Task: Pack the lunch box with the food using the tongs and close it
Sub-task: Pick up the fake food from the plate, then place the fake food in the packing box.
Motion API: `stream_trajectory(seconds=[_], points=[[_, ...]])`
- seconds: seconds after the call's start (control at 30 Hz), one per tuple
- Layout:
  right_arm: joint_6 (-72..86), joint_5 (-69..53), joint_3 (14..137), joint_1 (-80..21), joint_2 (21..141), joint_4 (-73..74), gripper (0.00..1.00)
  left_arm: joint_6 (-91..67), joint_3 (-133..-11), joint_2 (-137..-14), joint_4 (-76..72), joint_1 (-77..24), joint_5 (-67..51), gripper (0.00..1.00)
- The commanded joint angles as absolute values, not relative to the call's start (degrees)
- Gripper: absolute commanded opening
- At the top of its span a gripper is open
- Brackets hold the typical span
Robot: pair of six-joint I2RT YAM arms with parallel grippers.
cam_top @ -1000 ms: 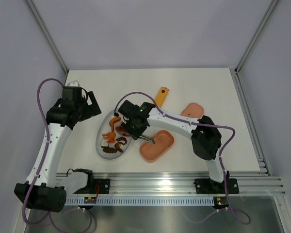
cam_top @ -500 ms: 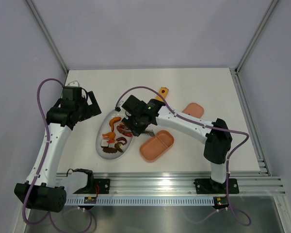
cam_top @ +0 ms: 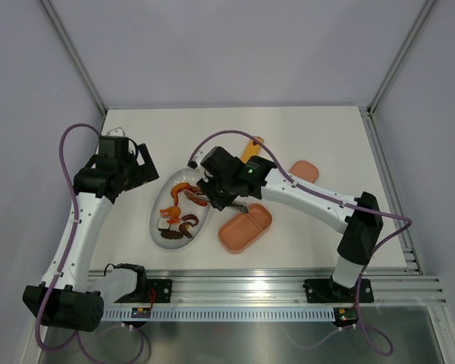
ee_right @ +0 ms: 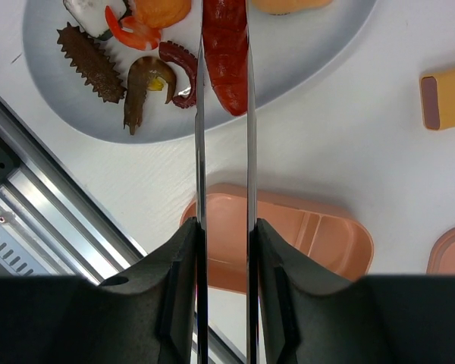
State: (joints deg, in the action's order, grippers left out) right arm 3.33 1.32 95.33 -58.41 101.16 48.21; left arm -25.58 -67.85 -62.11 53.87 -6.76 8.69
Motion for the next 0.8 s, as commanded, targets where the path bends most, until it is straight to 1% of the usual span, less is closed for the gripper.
stream_trajectory(seconds=[0.0,0.23,0.4,0.77], points=[[4.7,4.4,94.3,-59.0,96.4,45.3,0.18,-25.8,-67.7,-60.9,51.5,-6.4,7.4,0.99],[7.5,8.1,90.6,-58.9,90.6,48.2,0.18,-25.7,-67.9,-60.4,51.8,-6.4,7.6,0.99],[12.0,9.1,85.1,-58.9,84.2,51.5,0.18,-25.8,-68.1,-60.5,51.8,-6.4,7.4,0.99],[20.6,4.9,72.5,-59.0,74.0,55.5,0.18,-26.1,-68.0,-61.3,51.2,-6.4,6.9,0.99]])
